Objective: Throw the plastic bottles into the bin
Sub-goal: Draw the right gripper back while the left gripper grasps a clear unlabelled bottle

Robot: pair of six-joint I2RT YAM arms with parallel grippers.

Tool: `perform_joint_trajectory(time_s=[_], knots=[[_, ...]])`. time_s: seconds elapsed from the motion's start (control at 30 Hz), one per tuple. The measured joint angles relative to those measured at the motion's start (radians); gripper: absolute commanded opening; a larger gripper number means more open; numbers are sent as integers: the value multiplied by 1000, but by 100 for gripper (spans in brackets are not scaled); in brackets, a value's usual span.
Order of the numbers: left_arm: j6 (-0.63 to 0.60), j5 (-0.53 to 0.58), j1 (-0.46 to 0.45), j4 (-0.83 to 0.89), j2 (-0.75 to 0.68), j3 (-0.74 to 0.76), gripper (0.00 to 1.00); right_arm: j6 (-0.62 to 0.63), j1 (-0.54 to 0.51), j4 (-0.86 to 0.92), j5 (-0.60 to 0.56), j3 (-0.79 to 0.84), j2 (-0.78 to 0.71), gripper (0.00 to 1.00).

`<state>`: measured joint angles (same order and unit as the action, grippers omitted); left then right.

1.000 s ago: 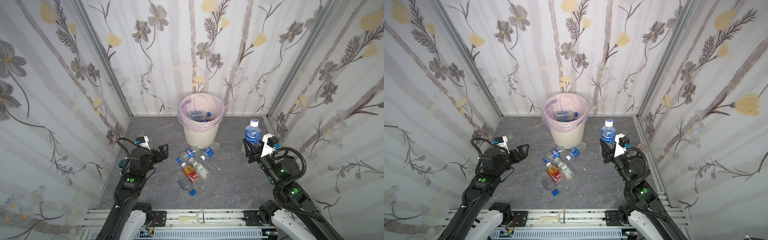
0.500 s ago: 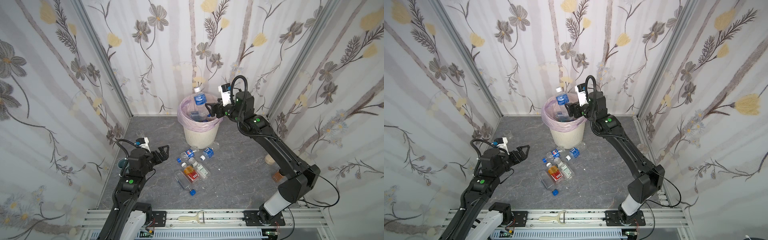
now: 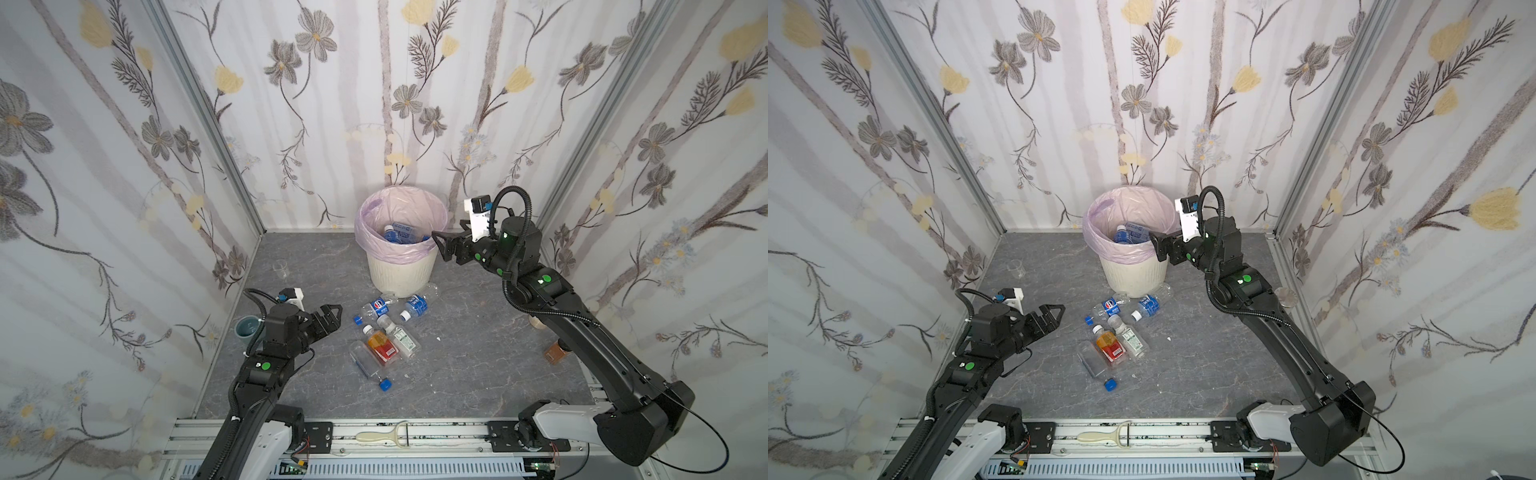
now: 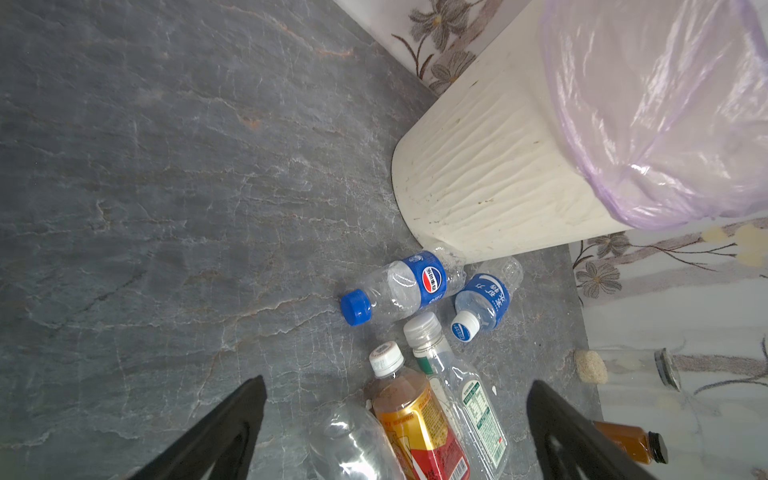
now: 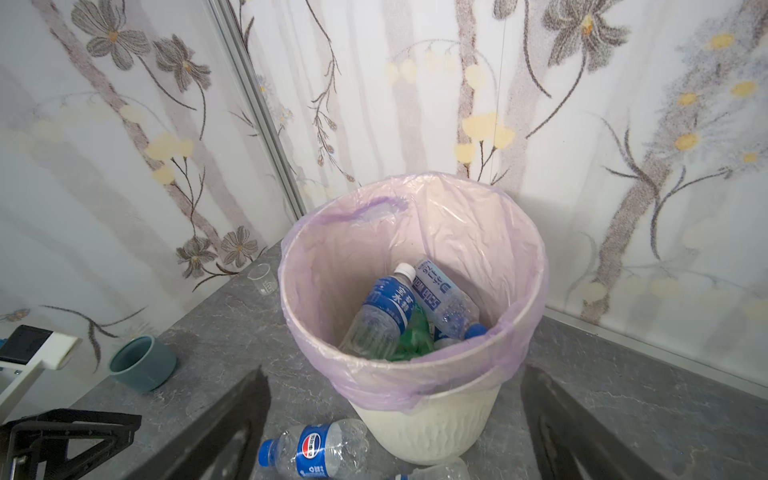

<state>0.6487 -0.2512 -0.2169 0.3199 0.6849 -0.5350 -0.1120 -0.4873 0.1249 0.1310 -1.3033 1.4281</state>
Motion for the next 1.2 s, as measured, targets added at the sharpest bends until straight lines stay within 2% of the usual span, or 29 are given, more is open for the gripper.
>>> perform_joint_trajectory(time_s=[0.13,0.3,0.53,0.73,0.97,1.03,1.2], knots=[[68,40,-105,6,26,28,100,-5,11,-16,-13,103,-67,95],[190,99,-282,7,60,71,100,-31,24,-55,-40,243,-160,98],[353,173,-431,7,85,131,98,-45,52,-86,-63,383,-238,98],[423,215,-472,-4,156,153,96,-65,63,-98,-62,430,-246,98],[436,220,-480,-80,270,158,92,-77,64,-127,-57,447,-246,98],[436,220,-488,-103,311,155,90,-81,64,-129,-54,451,-246,98],[431,216,-511,-151,410,136,74,-89,64,-130,-55,461,-258,98]])
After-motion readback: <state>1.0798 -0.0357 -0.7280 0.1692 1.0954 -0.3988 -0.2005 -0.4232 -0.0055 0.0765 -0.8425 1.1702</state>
